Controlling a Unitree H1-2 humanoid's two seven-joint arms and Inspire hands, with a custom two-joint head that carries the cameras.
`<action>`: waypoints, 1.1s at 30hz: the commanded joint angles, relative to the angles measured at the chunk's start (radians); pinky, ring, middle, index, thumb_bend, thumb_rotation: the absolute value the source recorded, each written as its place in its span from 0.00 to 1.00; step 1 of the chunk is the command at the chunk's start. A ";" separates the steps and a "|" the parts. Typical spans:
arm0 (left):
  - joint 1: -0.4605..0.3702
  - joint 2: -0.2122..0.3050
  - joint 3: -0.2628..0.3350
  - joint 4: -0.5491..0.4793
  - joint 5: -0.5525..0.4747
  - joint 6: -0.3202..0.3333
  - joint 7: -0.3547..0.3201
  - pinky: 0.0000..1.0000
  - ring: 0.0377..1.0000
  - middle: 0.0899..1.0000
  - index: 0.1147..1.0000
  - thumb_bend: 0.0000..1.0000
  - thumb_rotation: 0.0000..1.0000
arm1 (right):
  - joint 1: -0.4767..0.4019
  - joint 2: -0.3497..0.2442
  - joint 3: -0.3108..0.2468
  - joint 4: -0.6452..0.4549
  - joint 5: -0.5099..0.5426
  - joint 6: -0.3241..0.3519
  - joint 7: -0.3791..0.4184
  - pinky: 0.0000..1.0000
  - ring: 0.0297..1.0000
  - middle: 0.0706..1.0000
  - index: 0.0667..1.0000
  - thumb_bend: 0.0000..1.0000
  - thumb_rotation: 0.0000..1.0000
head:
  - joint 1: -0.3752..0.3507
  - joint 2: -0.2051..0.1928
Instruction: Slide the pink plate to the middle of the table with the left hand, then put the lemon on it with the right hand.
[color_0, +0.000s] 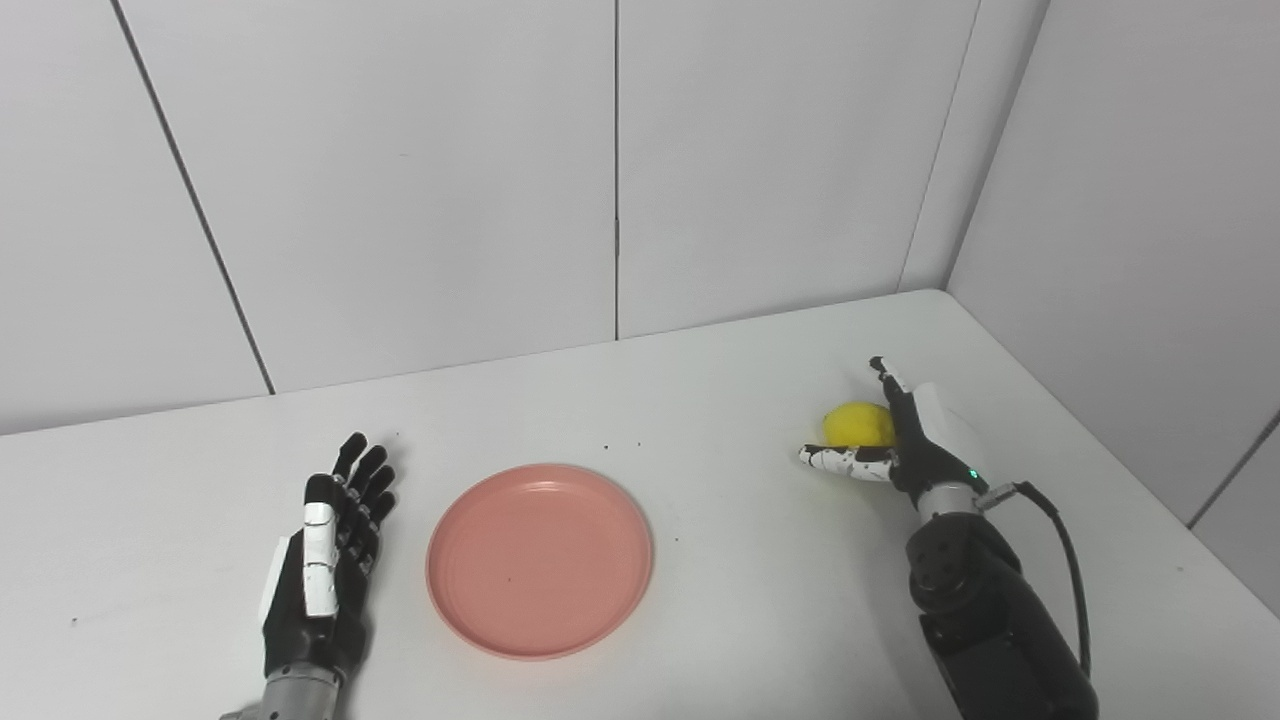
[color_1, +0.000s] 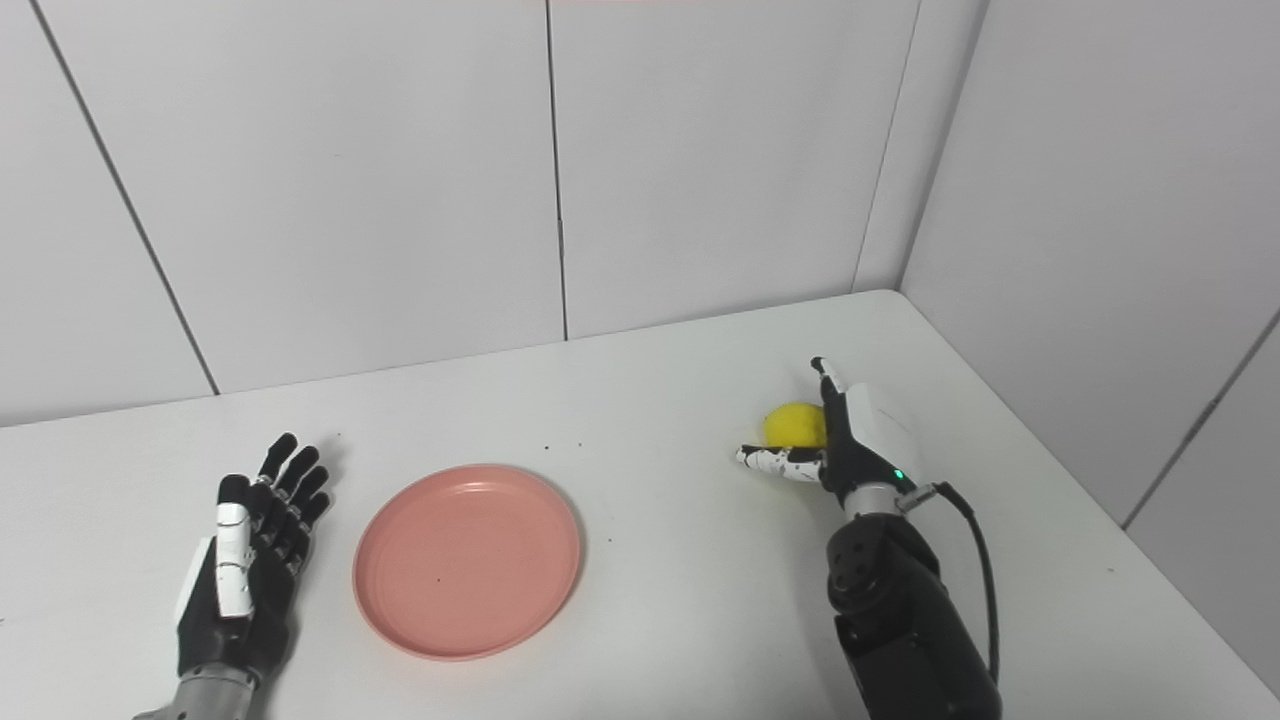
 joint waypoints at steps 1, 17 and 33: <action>-0.007 0.001 -0.001 -0.018 -0.007 -0.001 -0.013 0.97 0.95 0.94 0.93 0.67 1.00 | -0.048 -0.026 -0.001 0.000 -0.002 -0.003 -0.005 0.80 0.90 0.90 0.90 0.90 0.34 | -0.001 0.002; -0.004 0.000 -0.004 -0.033 -0.005 0.015 -0.011 0.97 0.95 0.94 0.92 0.67 1.00 | -0.045 -0.002 -0.022 0.019 -0.021 -0.002 0.026 0.24 0.33 0.44 0.78 0.84 0.08 | 0.003 0.007; -0.001 -0.004 -0.010 -0.040 0.006 0.015 -0.004 0.98 0.96 0.95 0.92 0.62 1.00 | -0.027 0.002 0.000 0.057 0.037 -0.157 -0.206 0.45 0.44 0.41 0.50 0.52 0.00 | 0.016 0.014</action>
